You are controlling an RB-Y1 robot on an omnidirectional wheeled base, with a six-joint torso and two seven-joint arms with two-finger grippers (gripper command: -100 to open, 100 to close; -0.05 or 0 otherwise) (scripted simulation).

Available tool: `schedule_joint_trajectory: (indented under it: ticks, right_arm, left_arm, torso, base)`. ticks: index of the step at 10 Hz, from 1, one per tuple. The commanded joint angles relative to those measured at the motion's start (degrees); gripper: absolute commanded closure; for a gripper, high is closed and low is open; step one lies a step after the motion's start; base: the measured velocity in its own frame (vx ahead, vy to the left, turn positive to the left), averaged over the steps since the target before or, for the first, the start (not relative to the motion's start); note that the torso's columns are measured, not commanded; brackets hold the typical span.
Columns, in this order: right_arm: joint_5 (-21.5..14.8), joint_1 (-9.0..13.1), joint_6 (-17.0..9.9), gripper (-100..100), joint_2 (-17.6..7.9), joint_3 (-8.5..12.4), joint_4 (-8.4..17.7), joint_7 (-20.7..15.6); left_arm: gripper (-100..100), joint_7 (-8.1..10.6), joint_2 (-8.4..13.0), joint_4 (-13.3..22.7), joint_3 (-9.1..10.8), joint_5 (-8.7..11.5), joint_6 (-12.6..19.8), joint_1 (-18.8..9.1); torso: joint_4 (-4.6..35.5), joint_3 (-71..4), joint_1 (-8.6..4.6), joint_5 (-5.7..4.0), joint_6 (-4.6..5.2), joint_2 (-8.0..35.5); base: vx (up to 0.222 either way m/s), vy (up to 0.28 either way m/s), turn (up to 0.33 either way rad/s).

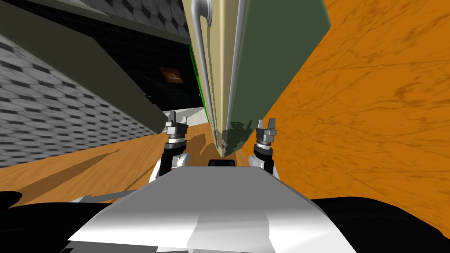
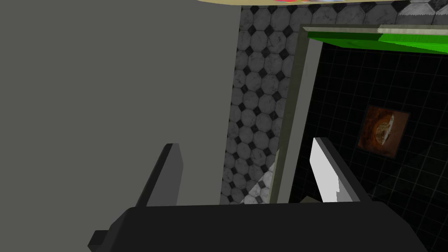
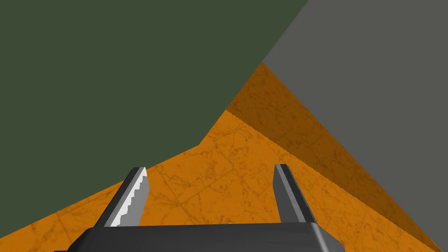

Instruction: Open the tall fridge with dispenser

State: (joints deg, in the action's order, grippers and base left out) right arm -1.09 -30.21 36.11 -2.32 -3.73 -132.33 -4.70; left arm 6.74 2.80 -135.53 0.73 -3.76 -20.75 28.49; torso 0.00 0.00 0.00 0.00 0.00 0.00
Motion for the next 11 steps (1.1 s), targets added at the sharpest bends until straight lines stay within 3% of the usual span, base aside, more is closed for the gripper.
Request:
schedule_joint_trajectory:
  ticks: [1,9,10,11]
  right_arm:
    - [0.0,0.0,0.0,0,0.0,0.0,0.0,0.0]
    - [0.0,0.0,0.0,0,0.0,0.0,0.0,0.0]
    - [1.2,0.4,0.0,-100,-1.8,-0.7,0.5,1.7]
    - [2.0,0.6,0.0,-100,-2.5,-1.1,0.8,2.8]
  left_arm:
    - [0,0.00,0.0,0.0,0.00,0.0,0.0,0.0]
    - [0,0.00,0.0,0.0,0.00,0.0,0.0,0.0]
    - [0,0.00,0.0,0.0,0.00,0.0,0.0,0.0]
    - [0,0.00,0.0,0.0,0.00,0.0,0.0,0.0]
  torso:
    - [2.3,-4.7,0.00,0.00,0.00,2.3]
    - [35.4,-70.7,0.00,0.00,0.00,35.4]
    - [39.6,-79.2,0.00,0.00,0.00,39.6]
    - [41.5,-83.1,0.00,0.00,-0.01,41.6]
  base:
    - [0.000,0.000,0.000]
    - [0.000,0.000,0.000]
    - [0.004,0.002,0.037]
    - [-0.002,0.003,0.041]
